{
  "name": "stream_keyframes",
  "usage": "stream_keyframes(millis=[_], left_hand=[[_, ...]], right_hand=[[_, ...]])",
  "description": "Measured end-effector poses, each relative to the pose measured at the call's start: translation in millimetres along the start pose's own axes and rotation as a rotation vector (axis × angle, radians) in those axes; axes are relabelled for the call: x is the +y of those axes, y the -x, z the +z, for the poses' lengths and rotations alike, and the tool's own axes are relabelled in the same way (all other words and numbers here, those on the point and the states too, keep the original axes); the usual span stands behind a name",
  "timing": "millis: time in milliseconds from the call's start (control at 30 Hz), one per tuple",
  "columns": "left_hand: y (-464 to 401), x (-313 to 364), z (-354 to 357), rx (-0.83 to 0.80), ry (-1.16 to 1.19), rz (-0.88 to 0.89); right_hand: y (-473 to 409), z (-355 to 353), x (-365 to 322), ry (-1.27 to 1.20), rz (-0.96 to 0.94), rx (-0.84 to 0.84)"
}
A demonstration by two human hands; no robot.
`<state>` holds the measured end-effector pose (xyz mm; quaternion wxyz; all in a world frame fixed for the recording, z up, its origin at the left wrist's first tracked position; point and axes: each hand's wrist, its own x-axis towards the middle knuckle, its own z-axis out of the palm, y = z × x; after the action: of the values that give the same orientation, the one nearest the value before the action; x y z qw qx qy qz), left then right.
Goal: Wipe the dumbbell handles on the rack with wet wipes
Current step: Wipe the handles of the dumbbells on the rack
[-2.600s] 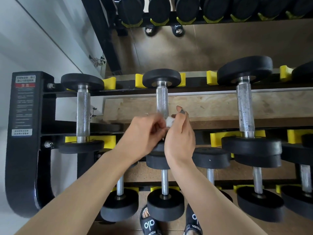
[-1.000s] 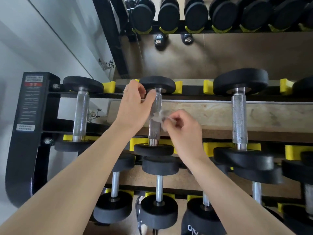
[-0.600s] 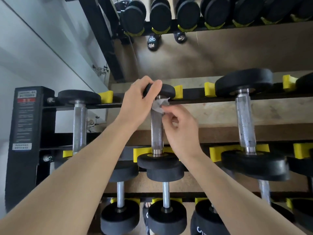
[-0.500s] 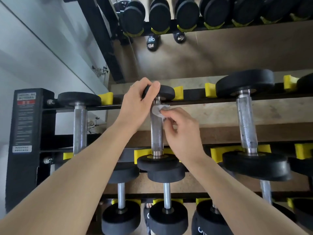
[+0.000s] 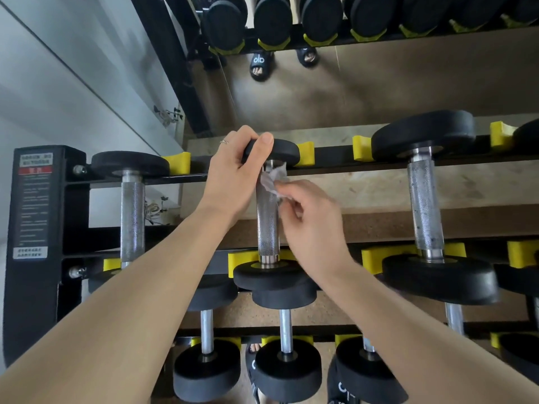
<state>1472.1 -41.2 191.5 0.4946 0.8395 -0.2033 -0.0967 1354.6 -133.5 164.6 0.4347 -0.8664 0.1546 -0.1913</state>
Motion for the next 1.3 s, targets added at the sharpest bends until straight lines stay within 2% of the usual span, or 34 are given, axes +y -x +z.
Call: stream_keyframes(millis=[200,267,367,500,700,833,900,1033,1100,1167,1300], left_hand=[[1,1,1,0.013,-0.014,-0.004],[1,1,2,0.020,-0.012,0.000],[1,1,2,0.020,-0.006,0.002],[0,0,1,0.018,-0.008,0.001],[1,1,3,0.027,-0.030,0.007],[1,1,4,0.026,0.000,-0.004],[1,0,3,0.026,0.010,0.003],[1,-1,3,0.028,-0.019,-0.002],[2,1,2,0.029,-0.032,-0.004],[2,3,4,0.030,-0.031,-0.007],[1,2,5,0.039,0.008,-0.004]], right_hand=[[43,-30,10,-0.001,-0.091,-0.296],[38,-33,14,0.008,-0.034,-0.234],[11,-20,8,0.011,0.055,-0.029],[17,-1,-4,0.036,-0.059,-0.087],[47,-29,5,-0.005,-0.021,-0.254],[11,-17,-1,0.073,0.025,-0.068],[7,-6,-8,0.065,0.013,-0.076],[34,-15,-10,0.028,0.007,-0.189],[47,-29,-9,-0.005,0.046,-0.307],[43,-36,-5,-0.028,0.103,-0.357],[7,-22,-9,-0.008,0.170,-0.103]])
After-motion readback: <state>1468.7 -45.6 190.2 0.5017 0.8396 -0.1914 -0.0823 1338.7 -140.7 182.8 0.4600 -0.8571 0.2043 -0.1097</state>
